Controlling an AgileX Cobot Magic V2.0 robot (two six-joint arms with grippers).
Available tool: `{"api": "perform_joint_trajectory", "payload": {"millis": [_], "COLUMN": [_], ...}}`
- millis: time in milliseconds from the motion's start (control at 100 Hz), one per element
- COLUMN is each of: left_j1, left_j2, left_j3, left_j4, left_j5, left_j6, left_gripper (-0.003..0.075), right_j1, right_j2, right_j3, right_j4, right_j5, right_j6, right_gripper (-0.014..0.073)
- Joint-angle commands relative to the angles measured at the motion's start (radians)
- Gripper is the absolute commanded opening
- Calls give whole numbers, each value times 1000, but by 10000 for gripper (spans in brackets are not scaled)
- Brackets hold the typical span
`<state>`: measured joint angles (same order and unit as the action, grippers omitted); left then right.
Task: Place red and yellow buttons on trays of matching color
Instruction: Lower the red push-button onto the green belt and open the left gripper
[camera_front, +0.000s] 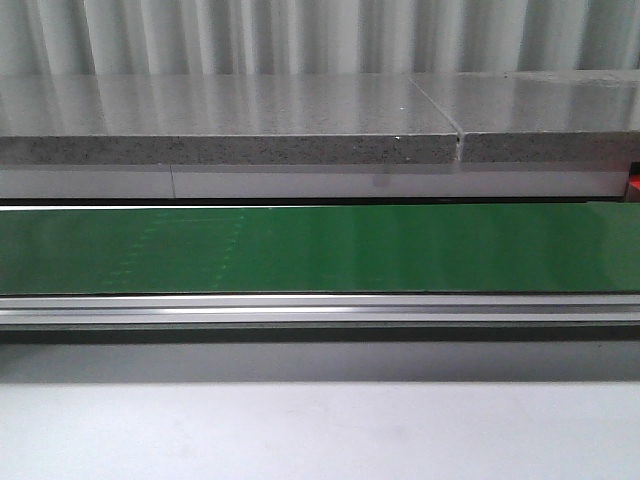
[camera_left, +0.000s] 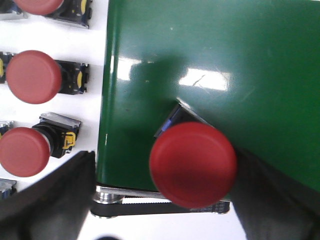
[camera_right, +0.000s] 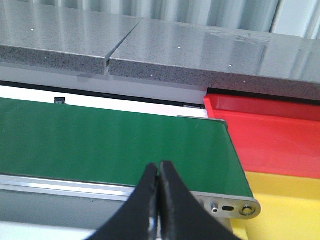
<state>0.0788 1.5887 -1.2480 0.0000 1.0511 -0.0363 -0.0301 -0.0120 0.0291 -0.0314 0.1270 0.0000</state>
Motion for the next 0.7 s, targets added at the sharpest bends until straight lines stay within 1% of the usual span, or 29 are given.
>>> {"api": "perform_joint_trajectory", "payload": {"millis": [0,180,360,560,690], "left_j1": [-15,-70,-115,-120,-99], "left_j2": [-41,-82,-143,-234,-291], "left_j3": [-31,-34,-34,-34,-14], "left_j4": [-10,-10,-10,0,0], "left_j5": [-10,1,46,47,25], "left_j6": [8,28,30,30,26], "left_gripper": [590,589,589,589,589], "right_j1": [0,0,0,0,0], "right_j2": [-12,-12,-12,-12,-12], "right_j3": [-7,-7,-7,-7,-7], "right_j4": [-11,-11,-11,-11,-11], "right_j5": [-82,-82,-82,-82,-82], "right_j6": [0,0,0,0,0], "right_gripper": [-71,-71,-71,-71,-71]}}
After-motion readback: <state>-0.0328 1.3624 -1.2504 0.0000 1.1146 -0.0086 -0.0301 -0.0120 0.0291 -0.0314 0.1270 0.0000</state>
